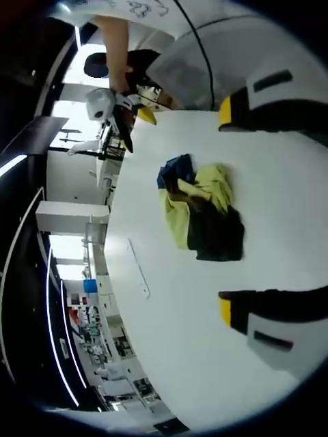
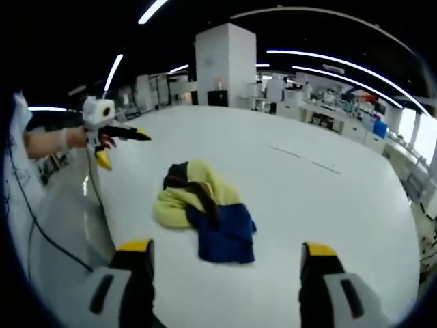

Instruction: Fold the garment on the visible template until the final outline fits inside the template.

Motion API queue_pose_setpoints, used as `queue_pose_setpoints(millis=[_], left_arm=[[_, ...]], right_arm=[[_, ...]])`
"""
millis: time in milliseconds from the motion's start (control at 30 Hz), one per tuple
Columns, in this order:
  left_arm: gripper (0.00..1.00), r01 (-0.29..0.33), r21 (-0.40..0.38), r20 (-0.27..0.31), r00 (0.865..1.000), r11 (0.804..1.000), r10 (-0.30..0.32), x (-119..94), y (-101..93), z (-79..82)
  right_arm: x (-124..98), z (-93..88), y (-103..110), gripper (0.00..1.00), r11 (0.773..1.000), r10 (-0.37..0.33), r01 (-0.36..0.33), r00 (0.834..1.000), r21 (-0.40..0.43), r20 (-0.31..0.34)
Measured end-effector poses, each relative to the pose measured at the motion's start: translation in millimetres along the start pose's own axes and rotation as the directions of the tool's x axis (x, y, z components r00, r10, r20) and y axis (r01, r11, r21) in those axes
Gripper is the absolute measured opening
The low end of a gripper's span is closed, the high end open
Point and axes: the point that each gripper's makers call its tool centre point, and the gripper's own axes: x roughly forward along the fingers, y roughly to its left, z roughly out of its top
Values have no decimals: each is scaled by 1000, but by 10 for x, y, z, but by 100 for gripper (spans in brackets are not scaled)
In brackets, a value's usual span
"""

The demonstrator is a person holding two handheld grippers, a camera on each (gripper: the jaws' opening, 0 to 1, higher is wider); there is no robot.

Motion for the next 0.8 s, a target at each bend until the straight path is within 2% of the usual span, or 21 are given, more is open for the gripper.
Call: queue_pose_setpoints(millis=[133,200,367,433,567,800], left_arm=[[91,-3,42,-22,1000,999,4,83,-10,-60],[86,-12,56,-23,1000,998,14,139,-5,-74],[79,-33,69,-18,999,997,34,246,117,-127],[76,-23,66,-20,999,998,25,290,169,-159],[72,-9,119,-48,999,993,15,351,210,-221],[58,-7,152,-50,999,988,15,418,278,-197]], right_arm=[[84,4,13,88,1000,14,-14,1000,-8,-10],[109,10,36,88,1000,25,-25,1000,-9,-11],[165,14,5,87,999,29,-30,999,-24,-19],[166,12,-2,85,999,32,-32,999,-22,-16],[204,-12,-72,81,999,27,-28,999,-22,-18],[267,-16,-121,73,1000,26,-26,1000,6,-10]])
